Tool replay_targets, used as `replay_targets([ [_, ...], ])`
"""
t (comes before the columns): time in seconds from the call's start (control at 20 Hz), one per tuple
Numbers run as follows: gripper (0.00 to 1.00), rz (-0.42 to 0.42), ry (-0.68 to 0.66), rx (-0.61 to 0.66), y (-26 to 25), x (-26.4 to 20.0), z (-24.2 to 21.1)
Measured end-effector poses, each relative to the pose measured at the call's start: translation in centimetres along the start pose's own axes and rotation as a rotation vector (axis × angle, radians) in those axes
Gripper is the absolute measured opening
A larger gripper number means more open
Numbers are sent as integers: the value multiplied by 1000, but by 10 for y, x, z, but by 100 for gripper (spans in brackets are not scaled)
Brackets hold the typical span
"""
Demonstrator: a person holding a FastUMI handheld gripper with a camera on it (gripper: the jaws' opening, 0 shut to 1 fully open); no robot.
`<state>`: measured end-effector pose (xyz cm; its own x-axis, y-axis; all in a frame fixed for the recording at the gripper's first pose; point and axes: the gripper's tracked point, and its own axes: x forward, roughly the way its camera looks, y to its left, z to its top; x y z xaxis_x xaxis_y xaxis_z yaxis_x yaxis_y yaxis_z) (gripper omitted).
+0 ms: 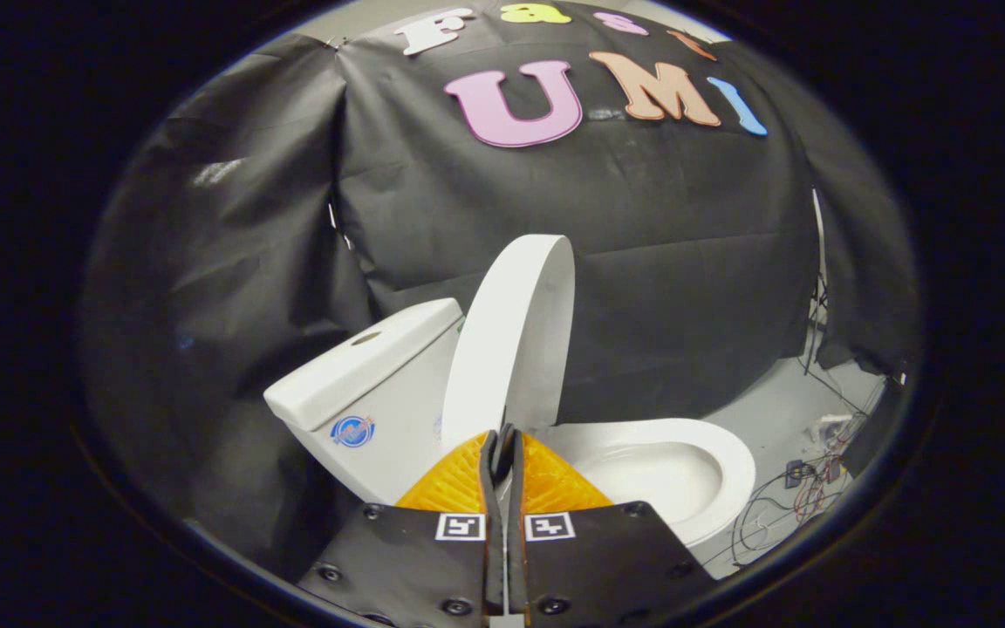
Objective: Open the toilet lid.
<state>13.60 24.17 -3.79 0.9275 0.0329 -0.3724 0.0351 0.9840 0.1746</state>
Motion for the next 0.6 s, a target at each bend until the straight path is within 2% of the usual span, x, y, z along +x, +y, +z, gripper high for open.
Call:
replay_targets([
  [0.35,2,-1,-33,-47,9,2,1],
  [0.6,2,-18,-81,-172,19,4,2],
])
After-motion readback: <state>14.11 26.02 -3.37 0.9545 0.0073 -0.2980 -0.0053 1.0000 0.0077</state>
